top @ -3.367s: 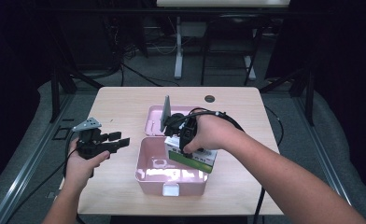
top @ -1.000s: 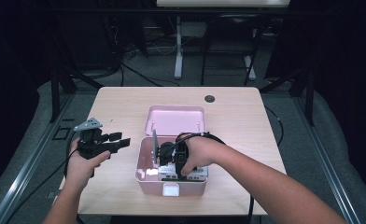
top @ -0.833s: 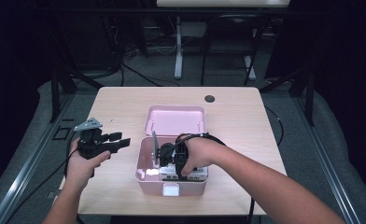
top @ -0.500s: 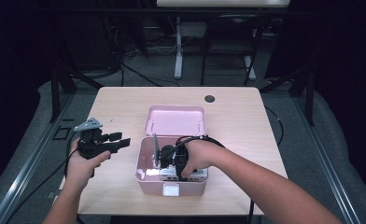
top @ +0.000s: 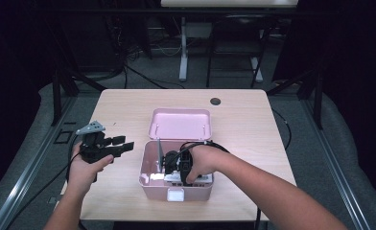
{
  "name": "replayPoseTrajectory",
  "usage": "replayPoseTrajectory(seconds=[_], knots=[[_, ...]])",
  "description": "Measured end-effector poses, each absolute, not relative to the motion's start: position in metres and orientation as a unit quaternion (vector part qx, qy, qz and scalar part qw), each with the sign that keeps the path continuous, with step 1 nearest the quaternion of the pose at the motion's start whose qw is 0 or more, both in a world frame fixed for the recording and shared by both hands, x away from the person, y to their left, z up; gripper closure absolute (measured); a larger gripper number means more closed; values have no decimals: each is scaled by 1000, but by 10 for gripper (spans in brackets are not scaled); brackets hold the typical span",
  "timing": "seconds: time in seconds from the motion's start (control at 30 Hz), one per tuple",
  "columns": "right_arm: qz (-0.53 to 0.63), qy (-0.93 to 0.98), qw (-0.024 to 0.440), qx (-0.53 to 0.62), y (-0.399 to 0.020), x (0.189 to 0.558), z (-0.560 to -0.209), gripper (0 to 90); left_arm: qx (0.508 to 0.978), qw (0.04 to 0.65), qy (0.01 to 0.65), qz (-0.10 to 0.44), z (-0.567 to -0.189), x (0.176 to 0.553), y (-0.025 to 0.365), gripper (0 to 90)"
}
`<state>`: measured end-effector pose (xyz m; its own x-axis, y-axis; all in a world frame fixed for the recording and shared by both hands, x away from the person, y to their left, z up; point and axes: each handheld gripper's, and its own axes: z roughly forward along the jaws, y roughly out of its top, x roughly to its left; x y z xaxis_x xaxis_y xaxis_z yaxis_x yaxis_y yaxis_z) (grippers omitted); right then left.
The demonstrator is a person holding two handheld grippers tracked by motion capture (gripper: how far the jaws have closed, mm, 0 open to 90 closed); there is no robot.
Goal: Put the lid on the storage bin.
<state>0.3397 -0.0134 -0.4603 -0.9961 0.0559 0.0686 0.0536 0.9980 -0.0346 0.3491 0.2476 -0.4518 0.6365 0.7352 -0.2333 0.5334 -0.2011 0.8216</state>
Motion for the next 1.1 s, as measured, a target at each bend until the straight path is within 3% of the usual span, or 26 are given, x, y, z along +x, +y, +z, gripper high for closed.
replayPoseTrajectory(seconds=[1.1], knots=[[9,-996,62,-69,-13,344,-462,617,766,479,415,107,-451,349,248,478]])
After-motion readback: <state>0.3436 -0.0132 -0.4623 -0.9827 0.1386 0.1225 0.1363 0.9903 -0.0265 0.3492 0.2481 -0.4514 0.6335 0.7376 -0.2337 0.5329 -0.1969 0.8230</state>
